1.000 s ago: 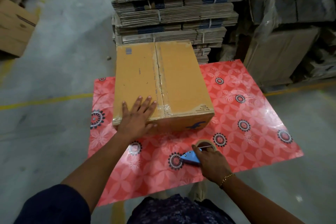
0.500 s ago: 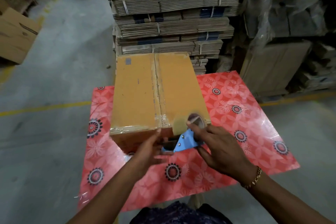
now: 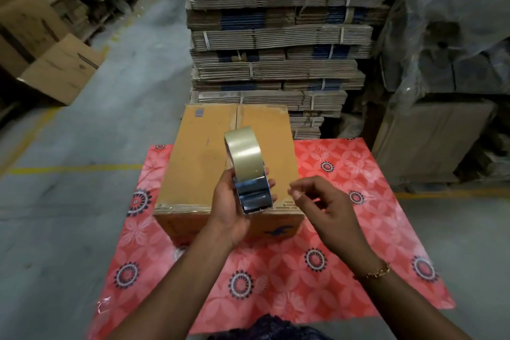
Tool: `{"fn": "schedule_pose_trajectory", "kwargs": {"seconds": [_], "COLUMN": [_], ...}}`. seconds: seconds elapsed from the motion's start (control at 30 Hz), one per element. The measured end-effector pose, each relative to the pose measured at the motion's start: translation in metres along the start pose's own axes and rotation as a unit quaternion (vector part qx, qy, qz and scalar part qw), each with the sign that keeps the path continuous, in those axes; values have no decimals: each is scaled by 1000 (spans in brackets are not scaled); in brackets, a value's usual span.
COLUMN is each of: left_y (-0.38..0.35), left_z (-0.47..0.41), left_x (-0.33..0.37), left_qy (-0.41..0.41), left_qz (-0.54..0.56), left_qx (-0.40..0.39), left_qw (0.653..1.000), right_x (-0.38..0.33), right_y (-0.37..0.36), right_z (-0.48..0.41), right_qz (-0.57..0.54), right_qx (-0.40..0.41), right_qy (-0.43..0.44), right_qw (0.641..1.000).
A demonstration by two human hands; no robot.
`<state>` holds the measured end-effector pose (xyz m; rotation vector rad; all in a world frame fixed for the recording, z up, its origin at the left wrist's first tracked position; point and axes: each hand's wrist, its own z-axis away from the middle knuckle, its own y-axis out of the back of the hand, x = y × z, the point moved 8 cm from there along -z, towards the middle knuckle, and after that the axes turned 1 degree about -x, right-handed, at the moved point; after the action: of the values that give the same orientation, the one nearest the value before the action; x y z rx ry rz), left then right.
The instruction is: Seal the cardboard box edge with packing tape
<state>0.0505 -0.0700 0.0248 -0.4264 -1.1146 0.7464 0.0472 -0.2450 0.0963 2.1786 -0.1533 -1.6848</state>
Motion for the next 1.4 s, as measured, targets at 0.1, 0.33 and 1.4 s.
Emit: {"fn": "schedule_pose_trajectory", "kwargs": {"seconds": [0.1,0.33,1.4], "left_y": [-7,-18,6], "left_z": [-5,-4,-50], "left_x": [-5,-13,-32], "left_qy": [-39,-110,85], "left_qz": [13,6,45], "left_qx": [8,54,42], "left_qw": [999,992,994], "right_x": [25,35,40], "right_y": [-12,-40,-71], "right_z": [19,37,36], "right_qz": [-130,-248,-325], "right_qx": [-74,-161,11], "right_qy": [-140,-260,-329], "right_qw": [979,919,886]}}
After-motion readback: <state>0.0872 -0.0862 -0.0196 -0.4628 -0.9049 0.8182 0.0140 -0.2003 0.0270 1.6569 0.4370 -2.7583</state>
